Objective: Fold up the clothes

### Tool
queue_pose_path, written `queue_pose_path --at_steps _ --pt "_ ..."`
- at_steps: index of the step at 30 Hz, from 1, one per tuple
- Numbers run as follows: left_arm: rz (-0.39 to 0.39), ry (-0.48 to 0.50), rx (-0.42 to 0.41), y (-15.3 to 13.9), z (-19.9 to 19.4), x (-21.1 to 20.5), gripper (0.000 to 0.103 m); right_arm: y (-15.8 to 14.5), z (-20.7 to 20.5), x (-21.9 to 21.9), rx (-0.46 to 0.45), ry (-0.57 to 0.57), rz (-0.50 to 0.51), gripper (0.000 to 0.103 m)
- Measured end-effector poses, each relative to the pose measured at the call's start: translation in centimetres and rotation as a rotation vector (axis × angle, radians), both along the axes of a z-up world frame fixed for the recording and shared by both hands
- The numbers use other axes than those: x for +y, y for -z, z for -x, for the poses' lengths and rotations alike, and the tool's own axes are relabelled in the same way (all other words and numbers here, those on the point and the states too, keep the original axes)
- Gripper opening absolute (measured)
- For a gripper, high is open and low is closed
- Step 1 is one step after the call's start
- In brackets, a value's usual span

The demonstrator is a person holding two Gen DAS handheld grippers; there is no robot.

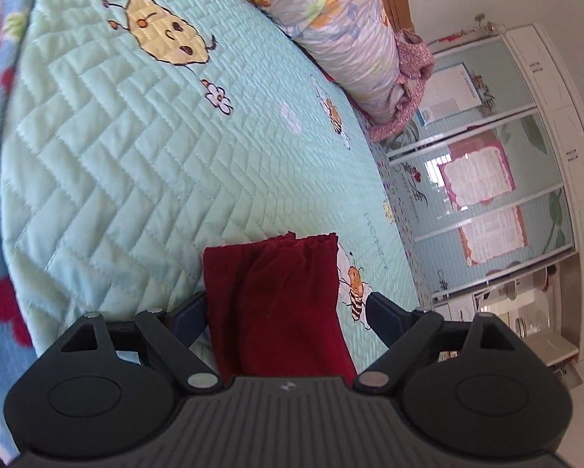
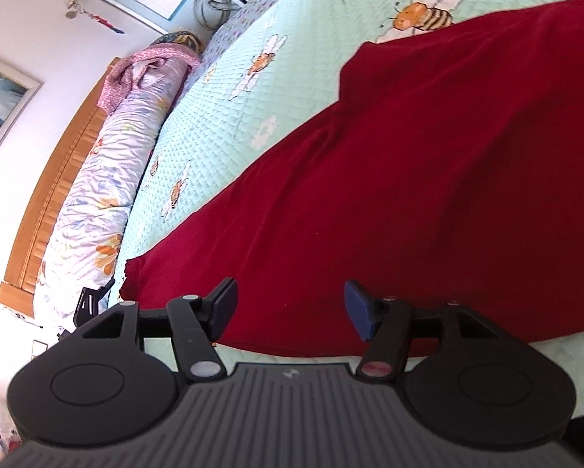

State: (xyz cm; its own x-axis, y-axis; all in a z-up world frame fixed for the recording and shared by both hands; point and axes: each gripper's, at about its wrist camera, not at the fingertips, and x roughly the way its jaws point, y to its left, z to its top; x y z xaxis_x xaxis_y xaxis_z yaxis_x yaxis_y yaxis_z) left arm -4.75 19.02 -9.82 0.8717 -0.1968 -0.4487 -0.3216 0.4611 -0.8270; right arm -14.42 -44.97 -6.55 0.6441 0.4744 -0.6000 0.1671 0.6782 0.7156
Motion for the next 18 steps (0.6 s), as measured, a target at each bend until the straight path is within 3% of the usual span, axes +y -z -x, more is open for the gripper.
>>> queue_pose_path --at_steps 3,6,9,10,11,14,18 --pt "-0.024 0.04 0.007 -0.1 -1.0 0.2 0.09 0.2 0.5 0.1 0.006 -0.002 0.005 0.063" --pt "-0.074 0.061 0.026 -0.3 -1.9 -0.1 0.082 0.4 1.0 0.2 0.011 -0.003 0.01 0.063" --pt "-0.134 0.073 0.072 -0.4 -2.8 -0.3 0.06 0.6 1.5 -0.3 0.015 0.0 0.021 0.065" --pt "-0.154 0.076 0.092 -0.4 -3.0 -0.3 0.042 0.6 1.8 -0.5 0.017 0.004 0.024 0.065" --pt "-0.173 0.078 0.111 -0.3 -3.2 -0.3 0.016 0.7 2.0 -0.7 0.018 0.009 0.027 0.065" --pt "-0.208 0.087 0.127 -0.5 -3.6 -0.5 0.015 0.7 2.5 -1.3 0.012 0.021 0.03 0.065" --pt "-0.322 0.108 0.127 -2.7 -3.7 -2.1 0.013 0.7 3.3 -2.1 0.0 0.033 0.031 0.065"
